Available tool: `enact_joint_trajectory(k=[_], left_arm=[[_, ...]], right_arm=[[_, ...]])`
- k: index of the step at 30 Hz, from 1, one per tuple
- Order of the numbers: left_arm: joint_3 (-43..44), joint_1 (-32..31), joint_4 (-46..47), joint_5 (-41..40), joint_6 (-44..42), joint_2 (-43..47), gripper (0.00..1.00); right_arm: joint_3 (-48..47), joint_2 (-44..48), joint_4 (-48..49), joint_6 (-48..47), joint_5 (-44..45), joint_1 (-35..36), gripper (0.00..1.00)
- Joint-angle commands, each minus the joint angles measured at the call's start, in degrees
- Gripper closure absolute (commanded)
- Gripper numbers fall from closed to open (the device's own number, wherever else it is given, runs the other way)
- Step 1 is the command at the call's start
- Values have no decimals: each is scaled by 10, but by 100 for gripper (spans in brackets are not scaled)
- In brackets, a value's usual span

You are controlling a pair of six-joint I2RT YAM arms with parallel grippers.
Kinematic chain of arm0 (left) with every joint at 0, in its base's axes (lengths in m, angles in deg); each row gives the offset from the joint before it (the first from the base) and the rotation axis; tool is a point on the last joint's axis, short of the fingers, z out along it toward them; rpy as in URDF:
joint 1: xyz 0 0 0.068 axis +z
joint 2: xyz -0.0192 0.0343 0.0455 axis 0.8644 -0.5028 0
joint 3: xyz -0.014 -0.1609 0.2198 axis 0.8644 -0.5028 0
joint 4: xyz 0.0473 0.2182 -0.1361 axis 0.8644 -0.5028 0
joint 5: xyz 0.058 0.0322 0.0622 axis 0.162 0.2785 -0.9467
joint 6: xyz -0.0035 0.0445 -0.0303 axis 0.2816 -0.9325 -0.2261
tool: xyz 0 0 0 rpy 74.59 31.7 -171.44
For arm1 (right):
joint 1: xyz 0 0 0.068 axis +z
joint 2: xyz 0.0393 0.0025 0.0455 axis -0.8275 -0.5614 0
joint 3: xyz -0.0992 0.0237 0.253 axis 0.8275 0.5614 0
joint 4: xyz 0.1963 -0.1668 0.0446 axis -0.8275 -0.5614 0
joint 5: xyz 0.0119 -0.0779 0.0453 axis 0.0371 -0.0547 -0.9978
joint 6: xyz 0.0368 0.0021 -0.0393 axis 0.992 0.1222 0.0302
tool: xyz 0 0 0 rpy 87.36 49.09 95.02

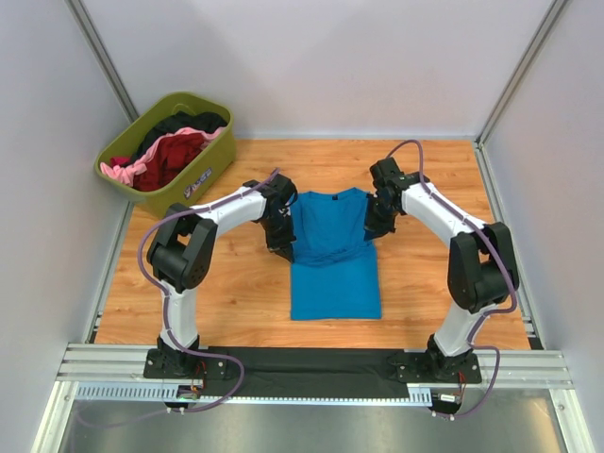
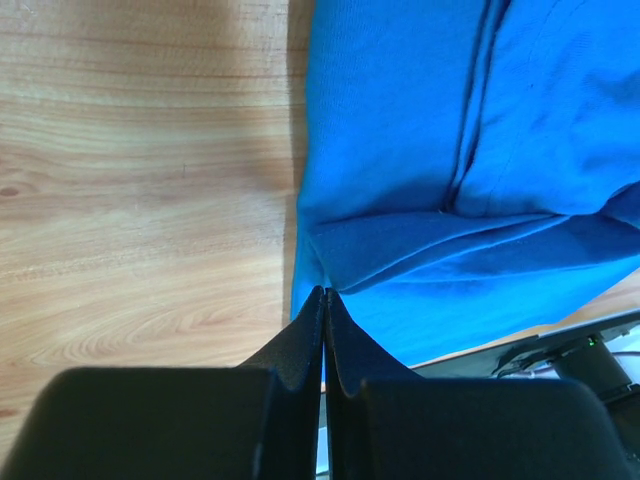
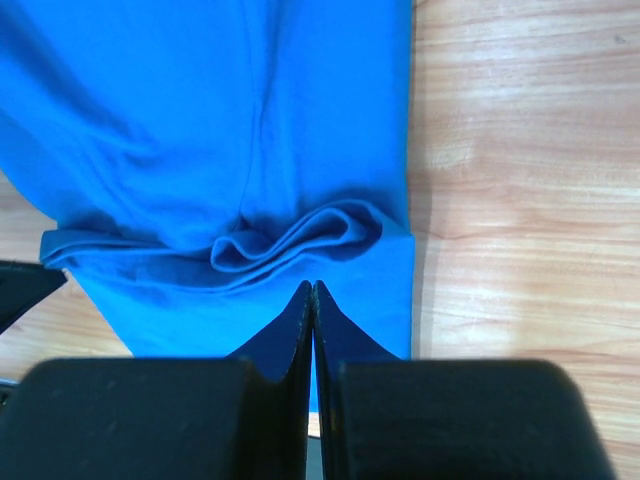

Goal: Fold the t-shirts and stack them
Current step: Fold the tshirt

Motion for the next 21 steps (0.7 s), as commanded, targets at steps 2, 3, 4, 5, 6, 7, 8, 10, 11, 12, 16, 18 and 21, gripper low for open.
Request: enact_joint_trajectory(k=[2,3,4,5,6,7,8,10,11,12,16,18,21], left_arm=[[31,0,2,0,10,-10,100],[35,0,-1,-4,10,-11,100],[40,1,-9,-7,10,-16,100],[42,1,-10,-10,11,-17,100],[46,1,-7,-12,11,-18,100],[47,3,-8,-13,11,-18,100],[49,4,-6,-16,12,-20,100],[54,7,-8,-23,15,-23,100],[56,9,-9,-24,15,-25,100],[59,11,-11,-27,16,-27,100],[59,26,-11,-38,23,-31,100],[46,34,14,-37,27,-25,100],[29,41,37,-32,37,-6,100]], right_arm=[[17,45,5,5,-19,-1,100],[22,50,7,4,-22,-1,100],[28,53,14,4,-29,0,100],[39,53,17,4,-32,0,100],[46,55,25,4,-37,0,100],[50,54,28,4,-40,0,100],[54,55,30,5,-47,2,100],[65,55,37,6,-47,7,100],[69,57,39,6,-48,8,100],[74,59,41,7,-49,9,100],[83,61,52,13,-57,18,100],[84,62,58,14,-56,26,99],[85,60,72,20,-62,41,99]])
